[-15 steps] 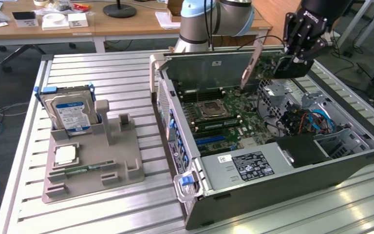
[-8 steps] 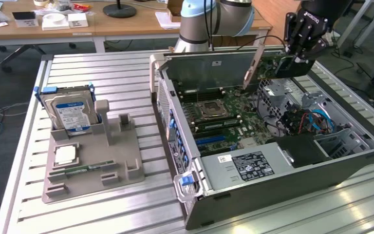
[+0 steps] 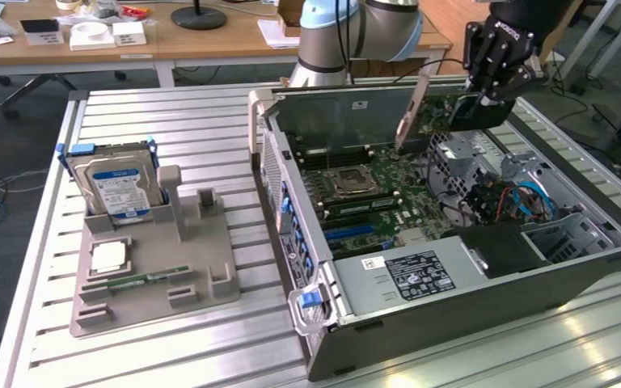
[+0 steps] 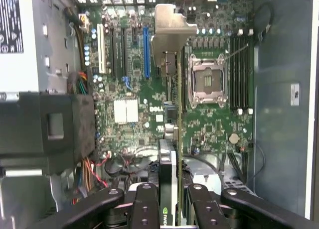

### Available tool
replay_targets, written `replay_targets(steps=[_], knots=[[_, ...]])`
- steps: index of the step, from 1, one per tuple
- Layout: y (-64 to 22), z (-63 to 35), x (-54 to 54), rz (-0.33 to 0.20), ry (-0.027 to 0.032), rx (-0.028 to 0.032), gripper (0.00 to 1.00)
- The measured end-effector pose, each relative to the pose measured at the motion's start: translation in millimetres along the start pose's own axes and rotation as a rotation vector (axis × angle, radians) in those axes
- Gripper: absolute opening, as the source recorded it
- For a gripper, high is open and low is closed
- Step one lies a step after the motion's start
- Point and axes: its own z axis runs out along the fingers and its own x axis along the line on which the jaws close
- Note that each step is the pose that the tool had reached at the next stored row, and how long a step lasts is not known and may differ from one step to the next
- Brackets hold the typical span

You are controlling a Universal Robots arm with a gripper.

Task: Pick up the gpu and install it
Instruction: 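Insert the gpu into the slot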

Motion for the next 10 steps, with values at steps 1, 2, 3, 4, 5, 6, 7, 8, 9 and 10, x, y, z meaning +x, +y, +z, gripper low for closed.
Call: replay_targets(steps=[1, 2, 3, 4, 5, 6, 7, 8, 9, 10], knots=[[3.0, 0.9, 0.3, 0.000, -0.0001, 0.0004, 0.27], [5.5, 1.9, 0.6, 0.000, 0.0000, 0.0005, 0.27], [8.2, 3.1, 1.0, 0.000, 0.0000, 0.0004, 0.27], [10.8, 4.2, 1.3, 0.000, 0.0001, 0.0004, 0.27], [13.5, 5.2, 1.6, 0.000, 0.0002, 0.0004, 0.27], [15.6, 6.0, 1.9, 0.001, 0.0001, 0.0005, 0.27], [16.4, 6.2, 2.0, 0.001, 0.0000, 0.0005, 0.27], [16.4, 6.2, 2.0, 0.001, 0.0001, 0.0005, 0.27], [16.4, 6.2, 2.0, 0.001, 0.0002, 0.0004, 0.27], [16.4, 6.2, 2.0, 0.001, 0.0002, 0.0004, 0.27]])
